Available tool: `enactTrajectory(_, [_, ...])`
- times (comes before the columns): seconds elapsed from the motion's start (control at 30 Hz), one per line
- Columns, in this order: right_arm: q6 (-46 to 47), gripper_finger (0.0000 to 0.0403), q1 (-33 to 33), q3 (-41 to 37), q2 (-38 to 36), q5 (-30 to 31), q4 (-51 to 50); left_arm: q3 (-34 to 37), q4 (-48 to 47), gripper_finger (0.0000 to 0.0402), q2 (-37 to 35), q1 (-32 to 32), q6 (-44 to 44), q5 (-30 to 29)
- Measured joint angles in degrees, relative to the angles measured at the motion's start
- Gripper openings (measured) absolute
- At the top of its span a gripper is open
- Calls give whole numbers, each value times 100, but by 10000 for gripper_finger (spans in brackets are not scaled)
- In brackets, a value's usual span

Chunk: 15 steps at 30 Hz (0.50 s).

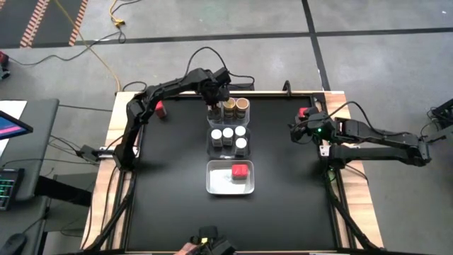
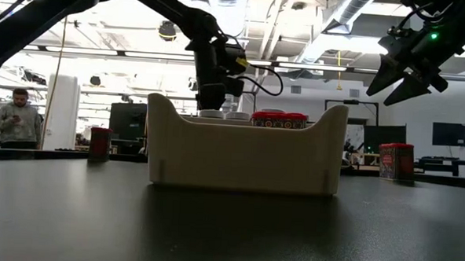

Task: Sort spices by type
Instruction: Put the brown seasoning bottle into the white transparent bin aligned with the other brown seasoning bottles

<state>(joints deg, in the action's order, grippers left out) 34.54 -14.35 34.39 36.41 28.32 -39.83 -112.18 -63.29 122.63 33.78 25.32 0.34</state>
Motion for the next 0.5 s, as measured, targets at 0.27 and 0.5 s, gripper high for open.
enactTrajectory(0.27, [0,329,0,0,-1,0,1,7,74,293,2,-29,-58,-11])
enactTrajectory(0.5, [-1,329,0,0,-1,0,0,9,164,321,7,-90,-116,-16])
